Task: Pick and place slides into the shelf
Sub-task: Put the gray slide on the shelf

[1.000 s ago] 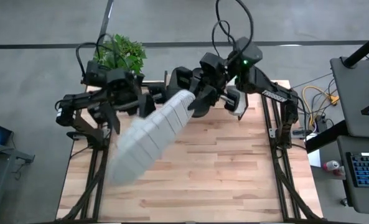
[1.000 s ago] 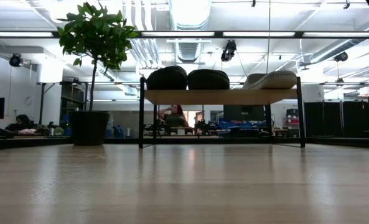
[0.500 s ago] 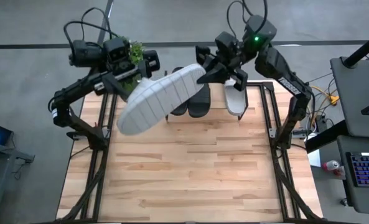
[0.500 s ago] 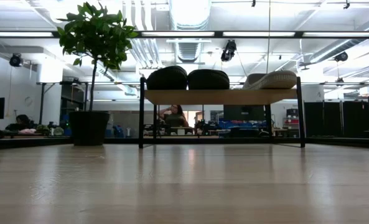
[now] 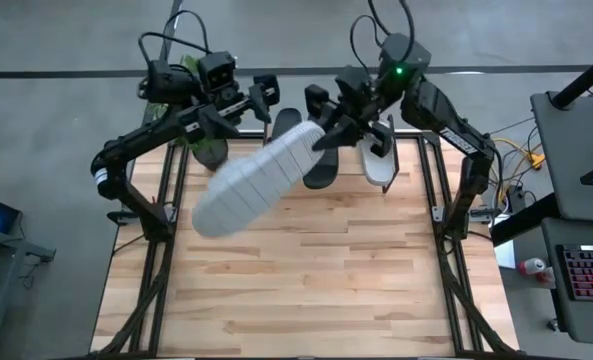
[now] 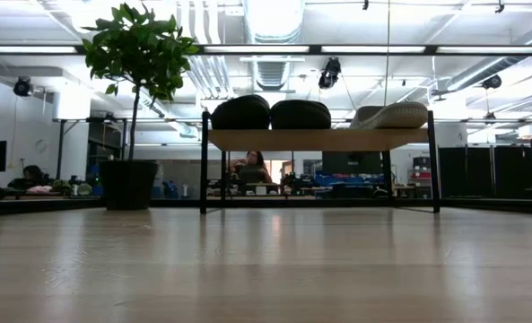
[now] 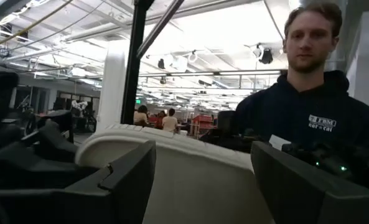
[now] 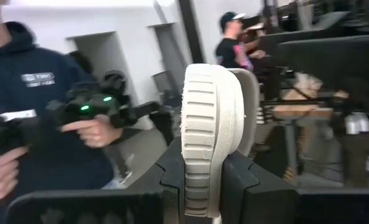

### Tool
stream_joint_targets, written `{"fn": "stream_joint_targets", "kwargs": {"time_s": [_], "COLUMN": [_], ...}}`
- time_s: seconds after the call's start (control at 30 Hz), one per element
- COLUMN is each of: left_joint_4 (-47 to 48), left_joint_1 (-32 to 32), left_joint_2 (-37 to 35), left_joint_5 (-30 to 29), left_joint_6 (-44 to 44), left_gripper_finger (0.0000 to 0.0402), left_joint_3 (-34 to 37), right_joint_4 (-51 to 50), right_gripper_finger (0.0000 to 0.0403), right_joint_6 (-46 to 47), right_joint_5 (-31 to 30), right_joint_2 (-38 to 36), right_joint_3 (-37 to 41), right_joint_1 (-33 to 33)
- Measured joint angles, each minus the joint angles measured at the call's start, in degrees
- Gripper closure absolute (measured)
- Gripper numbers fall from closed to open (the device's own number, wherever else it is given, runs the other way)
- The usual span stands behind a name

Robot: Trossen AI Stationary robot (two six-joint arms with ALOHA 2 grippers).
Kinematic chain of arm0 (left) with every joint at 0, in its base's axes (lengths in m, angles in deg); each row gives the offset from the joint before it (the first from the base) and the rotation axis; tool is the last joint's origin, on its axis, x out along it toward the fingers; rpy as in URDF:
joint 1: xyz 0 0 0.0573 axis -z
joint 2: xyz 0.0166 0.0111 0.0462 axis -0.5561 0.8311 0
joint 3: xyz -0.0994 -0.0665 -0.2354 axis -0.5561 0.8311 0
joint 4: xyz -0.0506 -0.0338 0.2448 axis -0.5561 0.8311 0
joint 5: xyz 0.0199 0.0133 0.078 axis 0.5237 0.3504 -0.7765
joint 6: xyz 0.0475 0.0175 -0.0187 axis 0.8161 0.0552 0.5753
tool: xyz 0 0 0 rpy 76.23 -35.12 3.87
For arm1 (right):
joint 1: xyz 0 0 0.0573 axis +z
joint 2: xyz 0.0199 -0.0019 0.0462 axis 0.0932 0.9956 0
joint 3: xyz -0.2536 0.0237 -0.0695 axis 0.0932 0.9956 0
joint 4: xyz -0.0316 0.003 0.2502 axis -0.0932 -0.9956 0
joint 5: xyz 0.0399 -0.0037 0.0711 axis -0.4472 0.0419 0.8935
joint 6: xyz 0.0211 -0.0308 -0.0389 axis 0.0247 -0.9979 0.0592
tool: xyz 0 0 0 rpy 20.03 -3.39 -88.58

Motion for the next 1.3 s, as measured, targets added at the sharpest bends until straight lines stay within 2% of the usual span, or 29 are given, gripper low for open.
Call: {"fn": "stream_joint_targets", "kwargs": {"time_s": [0.3, 0.6, 0.77, 1.03, 1.3], "left_joint_4": [0.2, 0.5, 0.5, 1.0, 1.0], "left_joint_1": [-1.2, -6.8, -9.6, -10.1, -10.1], "left_joint_2": [0.4, -2.9, -5.5, -7.8, -7.8], "left_joint_5": [1.5, 1.6, 1.6, 1.6, 1.8], "left_joint_6": [-0.3, -2.3, -2.3, -2.4, -3.7], "left_gripper_finger": [0.0154, 0.0154, 0.0154, 0.0154, 0.0154], "left_joint_3": [0.0, 0.0, 0.0, 0.1, 0.1], "right_joint_4": [-1.4, -16.4, -26.5, -40.1, -44.9], "right_gripper_finger": [0.0358, 0.0358, 0.0358, 0.0358, 0.0358], "right_joint_6": [-0.3, -7.5, -14.1, -22.8, -26.0], "right_joint_5": [-0.3, -1.7, -7.5, -20.8, -32.7], "right_joint_2": [0.4, -1.6, -3.6, -6.2, -7.9], "right_joint_3": [-0.1, -0.1, -0.1, -0.1, -0.1], "right_joint_1": [-0.4, -3.7, -6.2, -7.3, -7.1]}}
